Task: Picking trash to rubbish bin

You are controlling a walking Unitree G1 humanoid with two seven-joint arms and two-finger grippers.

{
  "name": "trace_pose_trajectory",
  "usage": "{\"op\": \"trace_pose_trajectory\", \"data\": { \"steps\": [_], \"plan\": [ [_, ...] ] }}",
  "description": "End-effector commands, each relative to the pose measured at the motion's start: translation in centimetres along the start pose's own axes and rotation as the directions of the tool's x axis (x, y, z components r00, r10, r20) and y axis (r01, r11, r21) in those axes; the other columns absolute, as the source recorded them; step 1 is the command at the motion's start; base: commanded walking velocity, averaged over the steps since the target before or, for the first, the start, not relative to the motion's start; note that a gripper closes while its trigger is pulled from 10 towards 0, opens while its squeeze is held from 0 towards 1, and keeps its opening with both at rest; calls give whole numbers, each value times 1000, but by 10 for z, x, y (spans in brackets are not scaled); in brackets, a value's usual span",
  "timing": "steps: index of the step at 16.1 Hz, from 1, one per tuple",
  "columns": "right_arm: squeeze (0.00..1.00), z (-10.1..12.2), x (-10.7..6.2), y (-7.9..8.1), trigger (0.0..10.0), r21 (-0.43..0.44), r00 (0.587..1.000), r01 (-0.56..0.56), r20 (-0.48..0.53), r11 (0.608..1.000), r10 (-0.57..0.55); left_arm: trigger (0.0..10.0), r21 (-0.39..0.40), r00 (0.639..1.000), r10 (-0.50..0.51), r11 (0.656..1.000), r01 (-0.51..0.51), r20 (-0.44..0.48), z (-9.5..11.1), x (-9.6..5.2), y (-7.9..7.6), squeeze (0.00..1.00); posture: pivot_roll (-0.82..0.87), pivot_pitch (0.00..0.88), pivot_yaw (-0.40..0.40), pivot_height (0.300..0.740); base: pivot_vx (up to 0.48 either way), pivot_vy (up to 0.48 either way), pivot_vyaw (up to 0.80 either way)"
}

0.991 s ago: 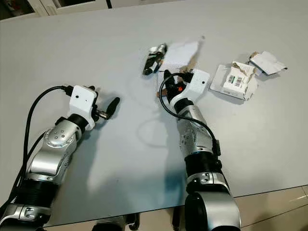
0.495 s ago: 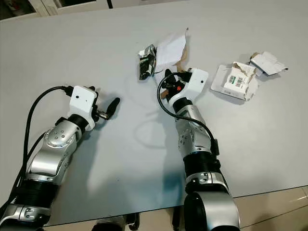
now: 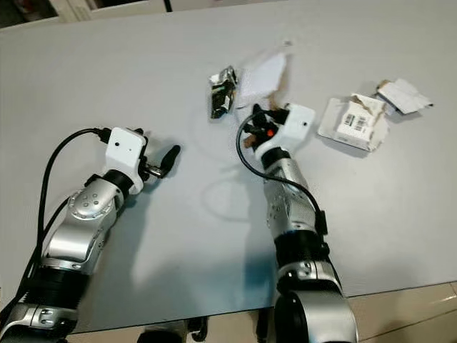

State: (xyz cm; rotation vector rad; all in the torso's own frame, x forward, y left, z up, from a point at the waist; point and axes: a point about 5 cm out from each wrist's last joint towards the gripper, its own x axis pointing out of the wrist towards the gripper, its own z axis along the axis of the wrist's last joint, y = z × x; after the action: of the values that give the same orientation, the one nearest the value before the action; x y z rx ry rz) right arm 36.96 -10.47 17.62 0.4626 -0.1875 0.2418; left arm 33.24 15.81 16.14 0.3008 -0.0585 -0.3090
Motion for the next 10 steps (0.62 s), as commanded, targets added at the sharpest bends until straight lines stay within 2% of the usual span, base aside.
{"op": "trace_pose_trajectory", "data": {
  "steps": [1,4,6,10],
  "plan": [
    [0,-11,-13,-18,0,-54,995,83,-47,995,-86,10000,-31,997,-7,999,5,-72,-16,-2,-7,0,291,287,37,740,0,0,0],
    [0,5,-20,-27,0,-122,992,125,17,985,-124,10000,-80,998,-8,997,3,-65,-14,4,-13,0,272,267,26,740,0,0,0],
    [0,20,-36,-34,0,-215,985,166,78,962,-152,10000,-101,999,-17,995,12,-47,-12,12,-25,0,249,234,9,740,0,0,0],
    [0,35,-58,-30,0,-299,975,207,143,931,-171,10000,-139,1000,-14,990,11,-21,-11,18,-37,0,216,198,-10,740,0,0,0]
  ]
}}
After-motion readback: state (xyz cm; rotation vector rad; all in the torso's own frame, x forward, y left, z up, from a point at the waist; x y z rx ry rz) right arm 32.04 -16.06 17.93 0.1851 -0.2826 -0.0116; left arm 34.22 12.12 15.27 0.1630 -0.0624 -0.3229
